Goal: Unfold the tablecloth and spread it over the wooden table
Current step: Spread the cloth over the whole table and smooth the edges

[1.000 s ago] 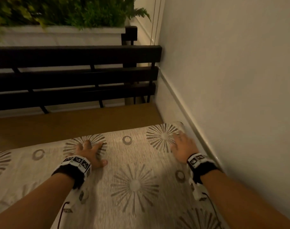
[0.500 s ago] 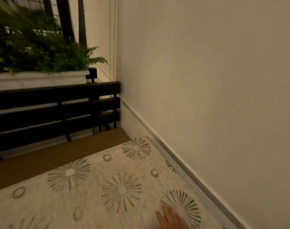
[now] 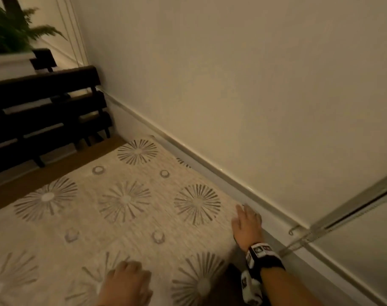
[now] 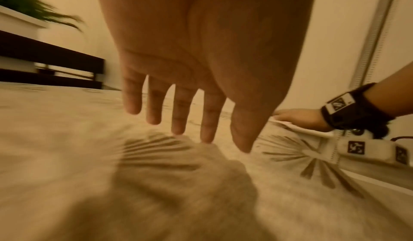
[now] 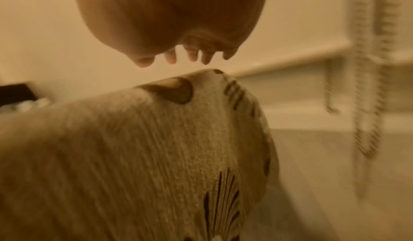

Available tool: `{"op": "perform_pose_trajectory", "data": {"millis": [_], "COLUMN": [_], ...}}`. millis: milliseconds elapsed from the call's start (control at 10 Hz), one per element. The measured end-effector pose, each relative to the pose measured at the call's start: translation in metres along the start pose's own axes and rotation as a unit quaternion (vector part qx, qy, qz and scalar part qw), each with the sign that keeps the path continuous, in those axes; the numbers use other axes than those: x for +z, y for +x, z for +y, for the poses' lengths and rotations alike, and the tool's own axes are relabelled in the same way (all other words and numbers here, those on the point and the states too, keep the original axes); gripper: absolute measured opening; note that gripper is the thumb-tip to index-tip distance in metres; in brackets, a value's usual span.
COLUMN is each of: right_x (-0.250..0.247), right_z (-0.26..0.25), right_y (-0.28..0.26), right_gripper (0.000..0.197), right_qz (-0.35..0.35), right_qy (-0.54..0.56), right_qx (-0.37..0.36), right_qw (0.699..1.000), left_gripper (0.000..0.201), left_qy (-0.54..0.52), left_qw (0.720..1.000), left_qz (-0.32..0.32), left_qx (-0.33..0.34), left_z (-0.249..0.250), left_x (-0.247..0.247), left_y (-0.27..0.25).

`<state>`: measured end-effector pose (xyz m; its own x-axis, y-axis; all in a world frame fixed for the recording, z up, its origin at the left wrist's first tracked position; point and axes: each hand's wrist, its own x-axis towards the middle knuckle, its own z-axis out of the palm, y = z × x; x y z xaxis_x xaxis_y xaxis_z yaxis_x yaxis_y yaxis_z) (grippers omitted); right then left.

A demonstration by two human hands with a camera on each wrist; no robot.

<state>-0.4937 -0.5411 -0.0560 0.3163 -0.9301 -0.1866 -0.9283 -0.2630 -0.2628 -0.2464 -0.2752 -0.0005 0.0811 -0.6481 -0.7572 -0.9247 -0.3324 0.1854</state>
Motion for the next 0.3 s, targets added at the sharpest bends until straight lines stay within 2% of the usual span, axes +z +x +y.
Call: {"op": "perform_pose_trajectory", "data": {"millis": [100,200,300], "right_x": [0.012,0.025,0.052], "right_z": [0.001,0.034,0.061], "right_y": [-0.003,0.01,0.009], "right_gripper": [0.057,0.058,0.039], "right_qz": [-0.039,-0.048,-0.072], "right_qy": [-0.005,0.179,0.441], "right_qx": [-0.07,0.116,0.267], "right_qw": [0.997,0.976,0.854], "left_gripper": [0.06,0.075,0.073], "left_qy": [0.034,0.072,0.066], "left_qw": [0.994,0.98,0.979], "left_qz": [0.056,0.152,0.165], "left_qx": [0.087,0.107,0.104], "left_z": [0.066,0.103,0.108], "left_x": [0.0,-0.009,0.002], "left_y": [0.031,0.067,0.076]}}
